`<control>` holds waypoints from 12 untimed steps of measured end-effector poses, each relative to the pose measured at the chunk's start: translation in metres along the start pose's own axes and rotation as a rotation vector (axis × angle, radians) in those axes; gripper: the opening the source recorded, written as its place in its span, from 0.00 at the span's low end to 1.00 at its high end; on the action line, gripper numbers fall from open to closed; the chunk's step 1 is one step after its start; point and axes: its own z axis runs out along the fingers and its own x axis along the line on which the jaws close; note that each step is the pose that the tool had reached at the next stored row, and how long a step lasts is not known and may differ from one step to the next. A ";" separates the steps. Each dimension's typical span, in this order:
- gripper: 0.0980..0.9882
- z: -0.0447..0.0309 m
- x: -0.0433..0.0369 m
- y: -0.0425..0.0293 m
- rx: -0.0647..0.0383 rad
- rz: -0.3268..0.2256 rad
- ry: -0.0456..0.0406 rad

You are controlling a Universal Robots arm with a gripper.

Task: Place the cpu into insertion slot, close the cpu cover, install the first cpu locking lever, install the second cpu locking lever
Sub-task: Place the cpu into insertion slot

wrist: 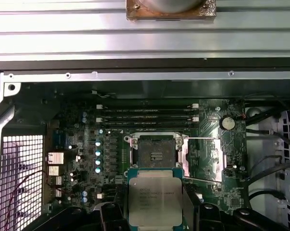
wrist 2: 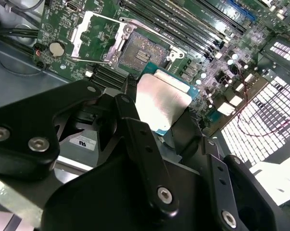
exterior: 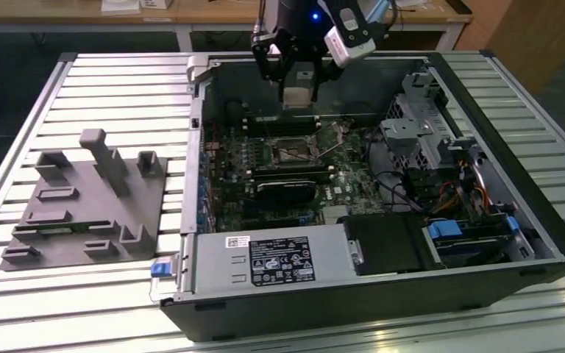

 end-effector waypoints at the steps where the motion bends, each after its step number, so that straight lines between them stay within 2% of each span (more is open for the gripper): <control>1: 0.49 0.0010 0.0000 -0.0001 0.000 0.000 0.0000; 12: 0.49 0.0088 0.0000 -0.0008 0.001 0.000 -0.0001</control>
